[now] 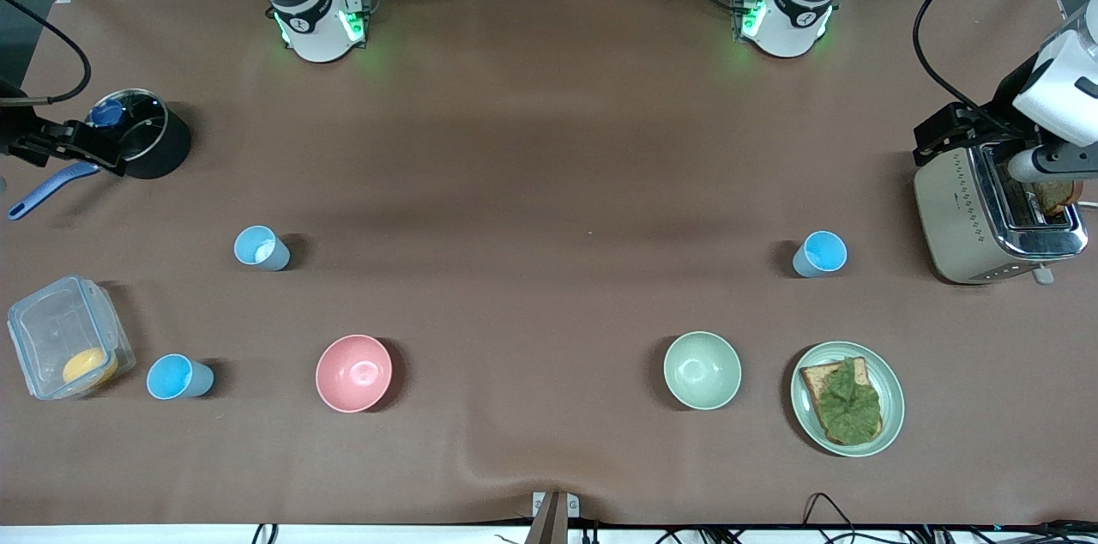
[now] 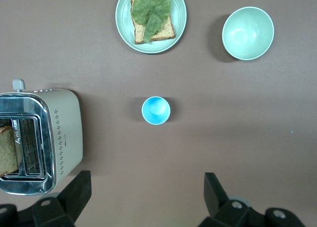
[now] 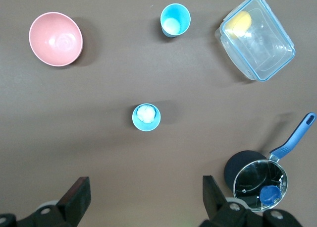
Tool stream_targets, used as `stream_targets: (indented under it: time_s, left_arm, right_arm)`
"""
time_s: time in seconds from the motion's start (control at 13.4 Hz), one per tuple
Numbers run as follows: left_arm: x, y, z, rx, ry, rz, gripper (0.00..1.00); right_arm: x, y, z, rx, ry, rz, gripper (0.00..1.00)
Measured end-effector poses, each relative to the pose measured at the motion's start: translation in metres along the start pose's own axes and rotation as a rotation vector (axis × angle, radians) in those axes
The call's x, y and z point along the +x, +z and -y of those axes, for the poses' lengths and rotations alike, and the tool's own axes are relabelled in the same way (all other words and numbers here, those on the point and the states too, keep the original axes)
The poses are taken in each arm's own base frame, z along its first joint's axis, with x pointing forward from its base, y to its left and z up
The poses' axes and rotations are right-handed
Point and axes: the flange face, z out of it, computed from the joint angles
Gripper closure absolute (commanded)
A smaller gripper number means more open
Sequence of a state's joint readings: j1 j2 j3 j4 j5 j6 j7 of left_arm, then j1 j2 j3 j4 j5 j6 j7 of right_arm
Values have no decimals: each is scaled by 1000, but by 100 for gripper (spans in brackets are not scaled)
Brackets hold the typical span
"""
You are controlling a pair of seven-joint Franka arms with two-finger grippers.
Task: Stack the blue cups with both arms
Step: 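Reach the right gripper to a blue cup while the left gripper reaches another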
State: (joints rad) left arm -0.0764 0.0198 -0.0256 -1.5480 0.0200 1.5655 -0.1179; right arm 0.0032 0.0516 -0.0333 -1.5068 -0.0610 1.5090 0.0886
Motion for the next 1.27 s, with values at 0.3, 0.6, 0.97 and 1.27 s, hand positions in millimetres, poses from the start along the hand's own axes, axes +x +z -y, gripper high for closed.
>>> stream_targets:
  time_s: [0.3,0.6,0.97,1.27]
  left_arm:
    - [0,0,0,0,0,-1,0]
    - [1,1,6,0,-10,2,0]
    - [19,59,28,6,-29,71,0]
    - [23,132,42,2,-12,72,0]
  right_arm:
    - [0,1,0,0,1,3,0]
    - [0,2,1,0,1,4,0]
    - [-1,2,5,0,-5,9,0]
    - [-1,4,10,-1,-14,16,0]
